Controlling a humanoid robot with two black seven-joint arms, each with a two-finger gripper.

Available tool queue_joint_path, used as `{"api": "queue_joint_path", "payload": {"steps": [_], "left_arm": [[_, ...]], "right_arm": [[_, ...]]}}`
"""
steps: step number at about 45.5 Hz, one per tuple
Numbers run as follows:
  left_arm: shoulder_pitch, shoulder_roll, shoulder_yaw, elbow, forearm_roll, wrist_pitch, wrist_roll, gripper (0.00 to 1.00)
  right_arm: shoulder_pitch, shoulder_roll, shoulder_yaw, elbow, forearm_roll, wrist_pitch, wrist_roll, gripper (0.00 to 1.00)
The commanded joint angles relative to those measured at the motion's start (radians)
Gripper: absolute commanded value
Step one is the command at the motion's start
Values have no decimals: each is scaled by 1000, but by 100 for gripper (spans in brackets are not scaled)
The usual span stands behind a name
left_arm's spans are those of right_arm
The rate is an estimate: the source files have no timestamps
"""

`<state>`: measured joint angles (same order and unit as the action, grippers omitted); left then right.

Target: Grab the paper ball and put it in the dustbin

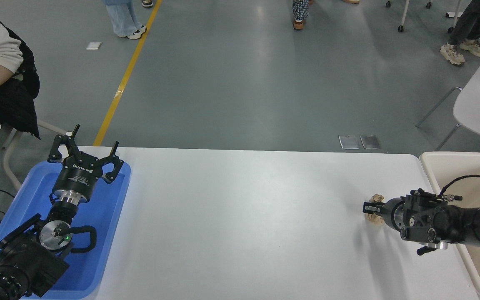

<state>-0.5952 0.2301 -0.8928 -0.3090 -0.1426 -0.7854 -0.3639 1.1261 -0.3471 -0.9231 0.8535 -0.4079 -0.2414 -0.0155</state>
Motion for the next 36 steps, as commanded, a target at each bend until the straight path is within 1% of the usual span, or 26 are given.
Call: {"api": "queue_joint_path", "payload": {"steps": [1, 6, 14, 23, 28, 36], "left_arm": [[-1, 0, 0, -1, 0, 0, 0, 100], [0, 0, 0, 1, 0, 0, 0, 100], [-1, 0, 0, -1, 0, 0, 0, 100], [0, 0, 0, 1, 0, 0, -1, 100], [0, 0, 0, 1, 0, 0, -1, 100], [0, 0, 0, 1, 0, 0, -1, 100]], "right_arm": [[168, -98, -83, 192, -17, 5, 0, 0], [314, -154, -131, 349, -19, 60, -1, 0], [570, -202, -213, 496, -5, 250, -1, 0], [834, -245, -293, 533, 0, 477, -3, 0], [966, -283, -322, 533, 0, 573, -3, 0], [1176, -285, -408, 536, 0, 700, -3, 0]]}}
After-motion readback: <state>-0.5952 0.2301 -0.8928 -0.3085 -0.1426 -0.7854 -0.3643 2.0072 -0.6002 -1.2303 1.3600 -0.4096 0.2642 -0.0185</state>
